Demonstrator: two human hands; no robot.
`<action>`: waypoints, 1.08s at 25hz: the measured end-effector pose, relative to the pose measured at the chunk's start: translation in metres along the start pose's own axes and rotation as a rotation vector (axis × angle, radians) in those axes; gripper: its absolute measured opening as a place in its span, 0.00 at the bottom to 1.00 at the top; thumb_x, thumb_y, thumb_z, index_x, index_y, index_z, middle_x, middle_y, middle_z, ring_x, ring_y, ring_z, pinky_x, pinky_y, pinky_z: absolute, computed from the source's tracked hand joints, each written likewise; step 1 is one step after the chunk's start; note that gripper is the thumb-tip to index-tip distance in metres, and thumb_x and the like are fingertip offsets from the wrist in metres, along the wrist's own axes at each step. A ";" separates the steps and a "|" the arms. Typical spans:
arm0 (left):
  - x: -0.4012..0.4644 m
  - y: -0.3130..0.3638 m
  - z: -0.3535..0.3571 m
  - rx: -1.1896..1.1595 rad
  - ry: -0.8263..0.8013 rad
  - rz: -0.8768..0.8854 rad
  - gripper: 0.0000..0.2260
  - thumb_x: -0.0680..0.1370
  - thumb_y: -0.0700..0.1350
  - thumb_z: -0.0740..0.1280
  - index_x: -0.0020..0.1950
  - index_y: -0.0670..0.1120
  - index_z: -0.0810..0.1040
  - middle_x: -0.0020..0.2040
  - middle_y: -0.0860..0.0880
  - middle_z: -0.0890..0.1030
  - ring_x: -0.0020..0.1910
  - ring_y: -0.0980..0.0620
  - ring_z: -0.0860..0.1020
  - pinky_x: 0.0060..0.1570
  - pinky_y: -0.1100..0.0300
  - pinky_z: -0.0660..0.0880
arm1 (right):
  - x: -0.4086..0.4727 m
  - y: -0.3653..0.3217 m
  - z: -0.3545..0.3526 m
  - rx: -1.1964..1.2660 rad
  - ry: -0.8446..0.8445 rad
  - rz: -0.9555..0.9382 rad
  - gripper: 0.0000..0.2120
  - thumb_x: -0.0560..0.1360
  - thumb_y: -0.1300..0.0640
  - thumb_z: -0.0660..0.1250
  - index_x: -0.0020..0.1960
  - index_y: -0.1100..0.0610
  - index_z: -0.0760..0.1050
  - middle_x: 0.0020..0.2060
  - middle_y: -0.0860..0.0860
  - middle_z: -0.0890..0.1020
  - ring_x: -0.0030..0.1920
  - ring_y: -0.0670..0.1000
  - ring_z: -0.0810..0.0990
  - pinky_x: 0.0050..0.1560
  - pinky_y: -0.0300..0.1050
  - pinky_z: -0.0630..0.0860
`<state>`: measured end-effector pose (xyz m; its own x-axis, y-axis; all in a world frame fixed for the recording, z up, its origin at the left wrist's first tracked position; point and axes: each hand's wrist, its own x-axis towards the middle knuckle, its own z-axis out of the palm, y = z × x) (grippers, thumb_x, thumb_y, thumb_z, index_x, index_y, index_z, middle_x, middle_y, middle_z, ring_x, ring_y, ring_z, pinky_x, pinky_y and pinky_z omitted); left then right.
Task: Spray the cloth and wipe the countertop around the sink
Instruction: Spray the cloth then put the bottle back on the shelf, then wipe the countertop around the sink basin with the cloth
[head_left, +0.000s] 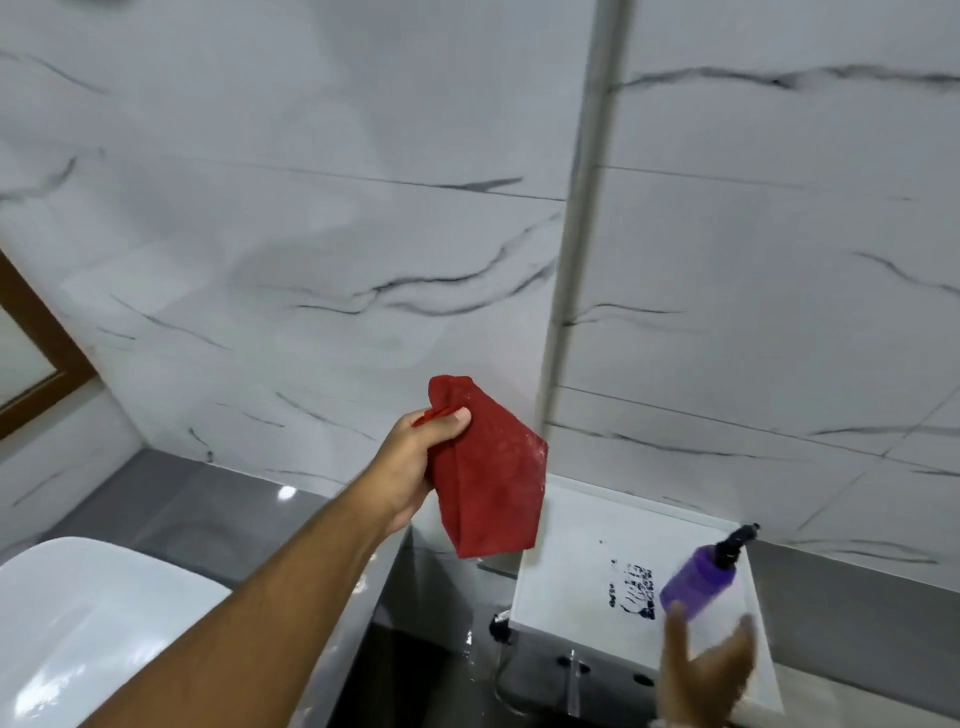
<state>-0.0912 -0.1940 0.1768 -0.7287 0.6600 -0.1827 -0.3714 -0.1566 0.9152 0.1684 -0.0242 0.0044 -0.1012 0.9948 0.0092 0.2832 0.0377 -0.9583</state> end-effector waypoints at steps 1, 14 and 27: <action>-0.004 -0.001 -0.015 -0.043 -0.003 -0.011 0.17 0.72 0.47 0.72 0.57 0.39 0.83 0.52 0.41 0.86 0.52 0.44 0.85 0.49 0.54 0.81 | -0.029 -0.007 0.017 0.109 -0.167 0.005 0.28 0.71 0.40 0.71 0.66 0.49 0.70 0.67 0.63 0.72 0.68 0.66 0.70 0.68 0.60 0.66; -0.019 -0.027 -0.256 -0.138 0.375 -0.164 0.16 0.69 0.39 0.75 0.55 0.37 0.82 0.48 0.38 0.86 0.44 0.43 0.85 0.46 0.50 0.83 | -0.078 -0.143 0.253 0.105 -1.236 -0.018 0.07 0.72 0.66 0.72 0.46 0.55 0.81 0.43 0.58 0.84 0.42 0.54 0.83 0.40 0.50 0.84; -0.011 -0.071 -0.346 1.534 0.414 -0.301 0.10 0.80 0.52 0.64 0.59 0.55 0.80 0.59 0.51 0.83 0.56 0.49 0.79 0.68 0.50 0.68 | -0.091 0.013 0.328 -1.193 -1.737 -1.165 0.29 0.77 0.40 0.59 0.74 0.52 0.64 0.77 0.55 0.61 0.74 0.61 0.60 0.72 0.58 0.63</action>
<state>-0.2559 -0.4443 -0.0107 -0.9311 0.2565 -0.2593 0.1877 0.9465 0.2624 -0.1316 -0.1453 -0.1025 -0.7426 -0.3868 -0.5467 -0.3127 0.9222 -0.2277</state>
